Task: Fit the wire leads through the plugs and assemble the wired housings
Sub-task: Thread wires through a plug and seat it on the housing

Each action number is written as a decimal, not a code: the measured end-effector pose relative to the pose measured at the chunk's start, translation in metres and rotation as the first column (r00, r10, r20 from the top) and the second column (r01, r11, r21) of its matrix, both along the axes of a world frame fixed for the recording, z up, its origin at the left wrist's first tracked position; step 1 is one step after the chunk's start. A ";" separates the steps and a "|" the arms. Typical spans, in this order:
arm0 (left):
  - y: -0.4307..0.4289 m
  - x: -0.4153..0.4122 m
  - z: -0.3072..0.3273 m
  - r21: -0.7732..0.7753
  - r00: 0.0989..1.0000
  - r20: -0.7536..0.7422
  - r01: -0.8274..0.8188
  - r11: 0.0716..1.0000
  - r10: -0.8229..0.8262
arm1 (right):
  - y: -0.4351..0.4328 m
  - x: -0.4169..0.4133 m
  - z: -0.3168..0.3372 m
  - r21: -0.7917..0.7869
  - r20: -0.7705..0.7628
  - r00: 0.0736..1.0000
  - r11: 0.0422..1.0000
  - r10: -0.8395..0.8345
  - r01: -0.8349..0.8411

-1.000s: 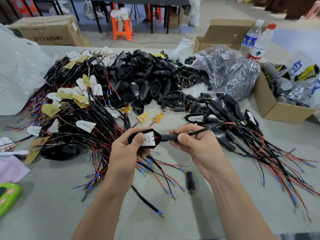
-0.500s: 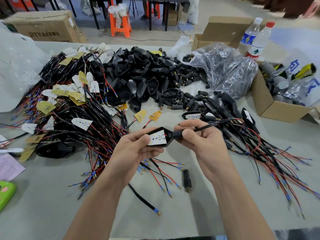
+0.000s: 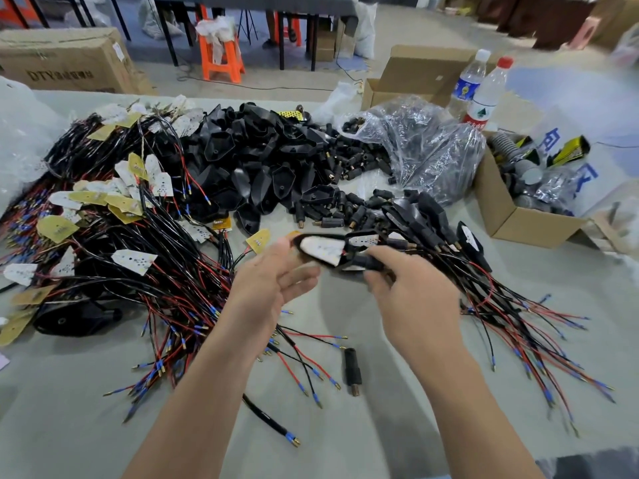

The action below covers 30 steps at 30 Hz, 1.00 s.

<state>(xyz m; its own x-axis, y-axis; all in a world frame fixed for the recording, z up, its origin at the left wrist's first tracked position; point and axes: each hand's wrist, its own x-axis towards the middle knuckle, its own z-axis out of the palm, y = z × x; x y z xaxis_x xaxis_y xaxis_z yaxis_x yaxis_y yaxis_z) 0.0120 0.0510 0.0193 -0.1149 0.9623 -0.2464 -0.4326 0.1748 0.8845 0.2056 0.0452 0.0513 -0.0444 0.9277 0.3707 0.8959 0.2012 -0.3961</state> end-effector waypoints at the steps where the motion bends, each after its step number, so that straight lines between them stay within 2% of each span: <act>1: 0.003 0.000 0.000 0.013 1.000 0.006 -0.016 1.000 0.016 | 0.004 0.004 0.003 0.057 0.012 0.998 0.997 -0.061 0.061; 3: 0.007 -0.003 -0.001 0.037 0.994 -0.086 -0.062 0.997 0.065 | 0.019 0.014 0.010 0.130 0.016 0.983 0.975 -0.181 0.178; 4: 0.008 -0.006 -0.002 0.043 0.983 -0.154 -0.091 0.995 0.096 | 0.029 0.020 0.011 0.110 0.007 0.975 0.970 -0.220 0.218; 8: 0.007 -0.018 -0.005 0.036 0.906 -0.387 -0.170 0.985 0.170 | 0.063 0.029 -0.002 -0.203 -0.044 0.972 0.955 -0.232 0.218; 10: 0.007 -0.025 -0.007 0.048 0.860 -0.474 -0.188 0.981 0.189 | 0.061 0.020 -0.012 -0.168 -0.062 0.977 0.967 -0.204 0.192; 13: 0.007 -0.037 -0.009 0.096 0.775 -0.588 -0.220 0.971 0.233 | 0.052 -0.014 -0.026 -0.080 -0.140 0.989 0.996 -0.056 0.046; 17: 0.007 -0.050 -0.006 0.188 0.587 -0.722 -0.344 0.920 0.367 | 0.047 -0.066 -0.043 -0.225 -0.205 0.964 0.951 0.169 -0.214; 19: 0.004 -0.058 -0.006 0.240 0.502 -0.715 -0.477 0.845 0.487 | 0.047 -0.092 -0.049 -0.321 -0.252 0.937 0.893 0.242 -0.317; 21: 0.001 -0.069 -0.007 0.275 0.394 -0.742 -0.559 0.782 0.542 | 0.049 -0.121 -0.054 -0.344 -0.306 0.908 0.856 0.287 -0.387; 23: 0.000 -0.082 -0.010 0.282 0.295 -0.828 -0.516 0.809 0.477 | 0.052 -0.149 -0.054 -0.338 -0.379 0.877 0.839 0.295 -0.428; 26: 0.001 -0.095 -0.015 0.221 0.138 -0.948 -0.363 0.905 0.287 | 0.063 -0.184 -0.052 -0.331 -0.446 0.844 0.822 0.296 -0.463; 28: -0.001 -0.098 -0.017 0.174 0.062 -0.978 -0.280 0.944 0.199 | 0.072 -0.199 -0.050 -0.379 -0.425 0.863 0.813 0.271 -0.442; 30: -0.004 -0.097 -0.019 0.146 -0.026 -0.989 -0.221 0.964 0.144 | 0.083 -0.202 -0.050 -0.412 -0.388 0.903 0.842 0.184 -0.348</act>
<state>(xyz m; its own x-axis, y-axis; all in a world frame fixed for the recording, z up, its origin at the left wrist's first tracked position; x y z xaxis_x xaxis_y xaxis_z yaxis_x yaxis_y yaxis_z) -0.0849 0.0474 0.0008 -0.4499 0.8565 0.2528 0.8349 0.3029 0.4596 0.0032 0.1277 0.0017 -0.2702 0.9610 -0.0589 0.6399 0.1335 -0.7568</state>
